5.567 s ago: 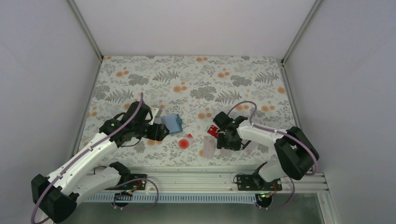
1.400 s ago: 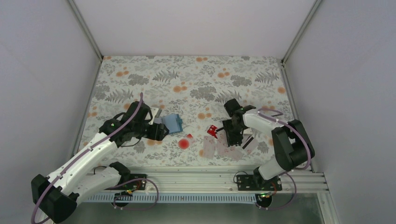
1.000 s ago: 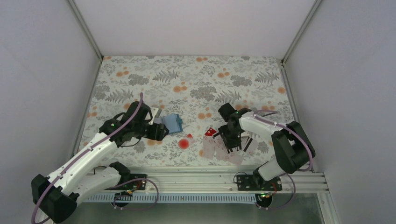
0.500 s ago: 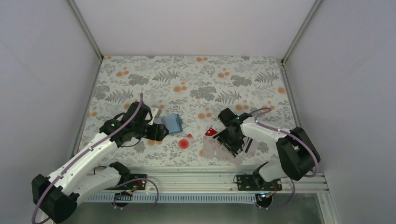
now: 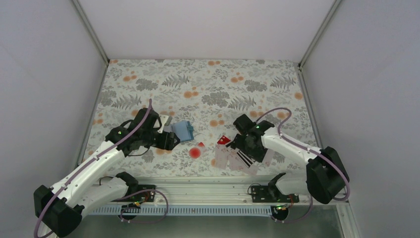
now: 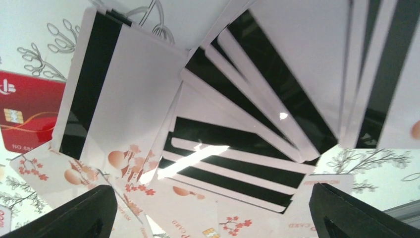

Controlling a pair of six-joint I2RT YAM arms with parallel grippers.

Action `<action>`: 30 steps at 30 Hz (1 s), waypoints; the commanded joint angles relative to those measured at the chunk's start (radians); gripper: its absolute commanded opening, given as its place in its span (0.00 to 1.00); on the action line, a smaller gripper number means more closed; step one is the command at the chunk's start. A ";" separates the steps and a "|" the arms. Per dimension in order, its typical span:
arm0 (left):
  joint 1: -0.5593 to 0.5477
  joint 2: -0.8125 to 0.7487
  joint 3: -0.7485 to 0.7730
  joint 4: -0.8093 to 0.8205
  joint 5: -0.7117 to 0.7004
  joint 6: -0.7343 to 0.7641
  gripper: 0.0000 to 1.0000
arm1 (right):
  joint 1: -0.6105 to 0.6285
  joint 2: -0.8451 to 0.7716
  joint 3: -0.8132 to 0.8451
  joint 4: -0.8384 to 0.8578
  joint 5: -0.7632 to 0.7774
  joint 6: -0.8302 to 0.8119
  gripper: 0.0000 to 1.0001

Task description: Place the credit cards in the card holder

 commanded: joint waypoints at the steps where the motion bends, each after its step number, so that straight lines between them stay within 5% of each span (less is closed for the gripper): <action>1: 0.006 -0.003 -0.009 0.021 0.039 0.025 0.74 | -0.025 -0.034 0.021 -0.046 0.122 0.025 0.99; 19: 0.032 -0.049 -0.009 0.024 0.053 0.034 0.74 | -0.584 -0.196 -0.144 0.022 0.080 -0.047 0.99; 30: 0.053 -0.070 -0.007 0.021 0.022 0.023 0.74 | -0.624 -0.122 -0.272 0.203 -0.080 -0.128 0.96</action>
